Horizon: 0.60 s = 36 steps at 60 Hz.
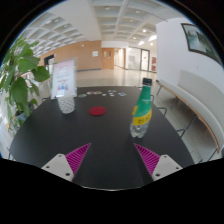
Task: Pour water
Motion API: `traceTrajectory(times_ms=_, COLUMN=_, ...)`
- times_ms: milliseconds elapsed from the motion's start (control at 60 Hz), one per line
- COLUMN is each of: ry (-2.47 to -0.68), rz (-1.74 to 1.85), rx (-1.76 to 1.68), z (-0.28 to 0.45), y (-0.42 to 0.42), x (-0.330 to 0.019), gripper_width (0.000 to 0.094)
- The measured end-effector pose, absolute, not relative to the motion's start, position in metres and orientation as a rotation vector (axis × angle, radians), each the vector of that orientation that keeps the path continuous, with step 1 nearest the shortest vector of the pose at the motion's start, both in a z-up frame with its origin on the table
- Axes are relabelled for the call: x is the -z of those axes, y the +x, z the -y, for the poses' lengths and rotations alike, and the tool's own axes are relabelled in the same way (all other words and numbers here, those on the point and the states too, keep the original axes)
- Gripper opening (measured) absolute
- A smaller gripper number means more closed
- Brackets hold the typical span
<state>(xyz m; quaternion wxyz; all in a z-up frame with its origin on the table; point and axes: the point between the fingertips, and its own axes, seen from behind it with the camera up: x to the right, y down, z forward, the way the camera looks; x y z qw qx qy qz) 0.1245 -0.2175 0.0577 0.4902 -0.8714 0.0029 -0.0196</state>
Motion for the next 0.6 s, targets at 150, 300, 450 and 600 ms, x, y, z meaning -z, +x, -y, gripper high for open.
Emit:
traceTrajectory(times_ms=150, ry=-2.058, rz=-0.057, rx=0.147, z=0.184, y=0.178, x=-0.062, gripper_width=0.0845)
traceTrajectory(times_ms=300, ry=-1.987, rz=-0.092, rx=0.226, z=0.138, y=0.217, x=-0.072, gripper_width=0.0835)
traceTrajectory(times_ms=450, ry=-1.922, rz=-0.102, rx=0.238, z=0.094, y=0.227, x=-0.075, gripper_width=0.0794)
traceTrajectory(times_ms=600, ry=-1.858, rz=-0.087, rx=0.289, z=0.069, y=0.237, x=-0.078, gripper_width=0.0572)
